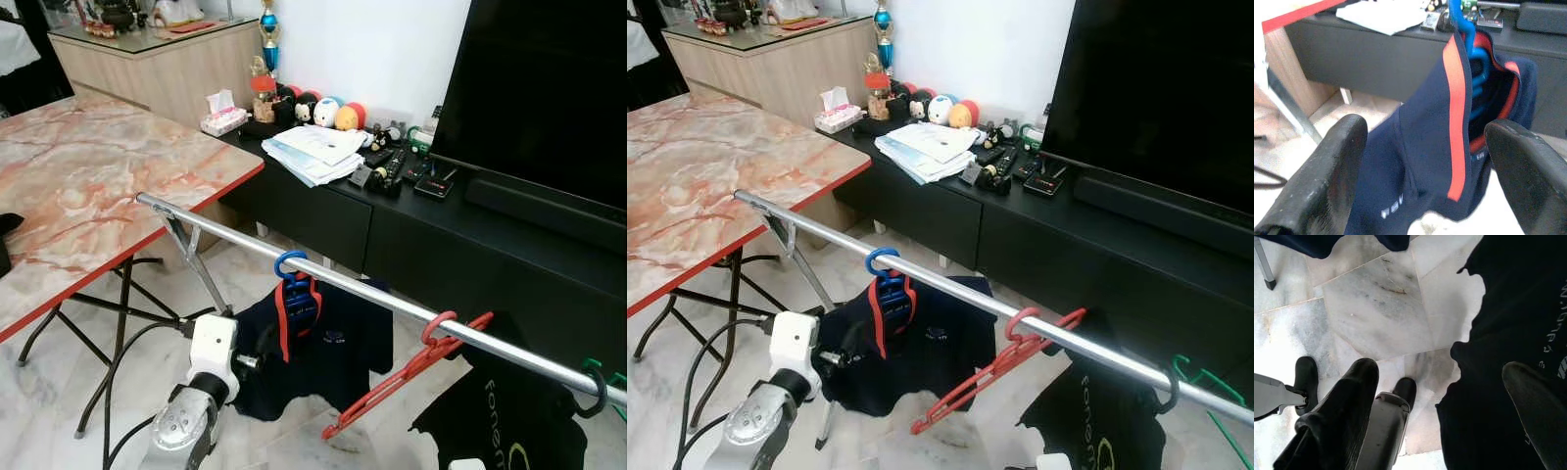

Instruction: Hang hanger

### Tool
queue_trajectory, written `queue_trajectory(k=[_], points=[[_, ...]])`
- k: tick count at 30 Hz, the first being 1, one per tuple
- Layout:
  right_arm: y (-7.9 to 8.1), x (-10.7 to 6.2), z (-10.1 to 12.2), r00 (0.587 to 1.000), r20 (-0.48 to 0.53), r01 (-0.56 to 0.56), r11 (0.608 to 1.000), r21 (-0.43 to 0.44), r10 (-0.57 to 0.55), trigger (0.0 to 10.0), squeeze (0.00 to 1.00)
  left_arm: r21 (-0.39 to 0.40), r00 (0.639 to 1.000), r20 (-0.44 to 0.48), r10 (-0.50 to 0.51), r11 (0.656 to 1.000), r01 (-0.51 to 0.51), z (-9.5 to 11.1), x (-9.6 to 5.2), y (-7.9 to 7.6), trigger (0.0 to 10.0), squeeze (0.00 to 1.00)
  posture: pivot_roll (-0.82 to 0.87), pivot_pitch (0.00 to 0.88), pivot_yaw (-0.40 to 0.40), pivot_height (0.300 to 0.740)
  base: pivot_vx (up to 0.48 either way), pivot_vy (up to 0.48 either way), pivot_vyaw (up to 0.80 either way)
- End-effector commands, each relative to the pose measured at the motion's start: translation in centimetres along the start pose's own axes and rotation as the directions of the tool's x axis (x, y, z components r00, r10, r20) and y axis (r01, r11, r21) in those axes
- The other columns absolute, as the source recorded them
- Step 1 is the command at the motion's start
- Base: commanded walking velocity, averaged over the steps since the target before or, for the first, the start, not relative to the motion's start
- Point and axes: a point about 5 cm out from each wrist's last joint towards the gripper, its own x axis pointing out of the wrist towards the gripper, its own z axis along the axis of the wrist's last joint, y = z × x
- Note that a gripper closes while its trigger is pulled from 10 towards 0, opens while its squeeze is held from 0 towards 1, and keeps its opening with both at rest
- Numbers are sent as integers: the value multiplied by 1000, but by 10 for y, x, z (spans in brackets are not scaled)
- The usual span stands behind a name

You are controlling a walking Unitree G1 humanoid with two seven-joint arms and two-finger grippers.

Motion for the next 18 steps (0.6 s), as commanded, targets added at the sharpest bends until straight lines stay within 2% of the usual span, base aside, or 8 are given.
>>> queue_trajectory(k=[1,7,8,11,12,13,16,18], points=[[1,0,-1,1000,-1,-6,1000,-4,6,10000,0,15,998,-51,48,999,-48,-10,-9,8,10000,0,-22,17,44,740,0,0,0],[2,0,-1,1000,-2,-2,1000,3,2,10000,0,81,963,-195,187,981,-174,-45,-35,29,10000,0,-23,13,47,740,0,0,0],[3,0,-1,1000,-2,-1,1000,4,1,10000,0,102,932,-254,259,965,-240,-57,-43,41,10000,0,-21,9,46,740,0,0,0],[3,0,-1,1000,-3,0,1000,4,0,10000,0,107,909,-290,298,954,-279,-65,-48,48,10000,0,-20,6,46,740,0,0,0],[3,0,-1,1000,-2,3,1000,4,-3,10000,0,133,869,-373,326,945,-298,-82,-57,56,10000,0,-20,0,47,740,0,0,0],[3,0,-1,1000,-2,3,1000,4,-3,10000,0,133,869,-373,326,945,-298,-82,-57,56,10000,0,-20,0,47,740,0,0,0],[3,0,-1,1000,0,9,1000,7,-9,10000,0,207,799,-515,311,949,-237,-111,-73,65,10000,0,-24,0,48,740,0,0,0],[3,0,-1,1000,1,12,1000,10,-12,10000,0,210,751,-578,320,947,-243,-123,-83,70,10000,0,-29,0,51,740,0,0,0]])
